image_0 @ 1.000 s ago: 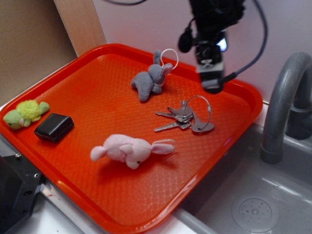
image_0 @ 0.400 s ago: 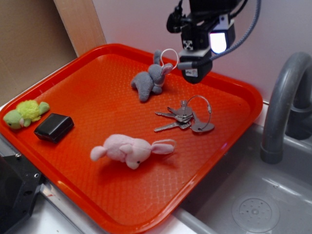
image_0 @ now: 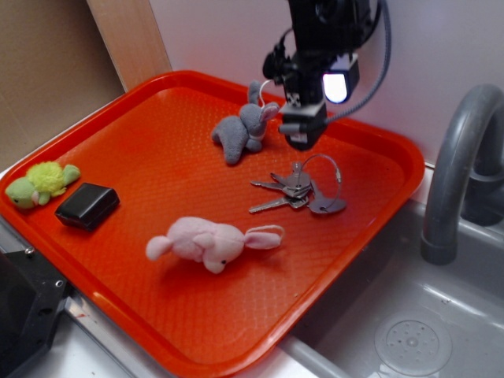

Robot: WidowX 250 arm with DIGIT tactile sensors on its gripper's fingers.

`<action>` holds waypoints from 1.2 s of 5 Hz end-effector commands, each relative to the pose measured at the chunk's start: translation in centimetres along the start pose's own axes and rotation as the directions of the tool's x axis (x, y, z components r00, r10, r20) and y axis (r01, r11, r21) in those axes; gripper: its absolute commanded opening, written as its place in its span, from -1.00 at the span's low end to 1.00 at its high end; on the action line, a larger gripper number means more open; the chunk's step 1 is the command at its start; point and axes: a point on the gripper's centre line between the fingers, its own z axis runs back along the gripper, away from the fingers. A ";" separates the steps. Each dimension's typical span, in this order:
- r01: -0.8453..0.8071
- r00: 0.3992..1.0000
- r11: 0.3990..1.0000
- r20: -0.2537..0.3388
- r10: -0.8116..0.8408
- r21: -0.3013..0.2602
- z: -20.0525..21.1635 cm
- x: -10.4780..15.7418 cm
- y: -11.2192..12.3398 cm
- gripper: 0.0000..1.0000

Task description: Grab the silver keys.

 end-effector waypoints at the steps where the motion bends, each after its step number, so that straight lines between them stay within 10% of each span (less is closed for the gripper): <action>1: 0.037 0.998 0.999 0.061 -0.036 -0.017 0.9 -1.7 -0.9 1.00; 4: 0.125 0.990 0.990 0.080 -0.119 -0.070 -1.7 -0.7 -0.6 1.00; 6: 0.169 0.981 0.983 0.104 -0.162 -0.072 -0.2 -0.2 -4.7 1.00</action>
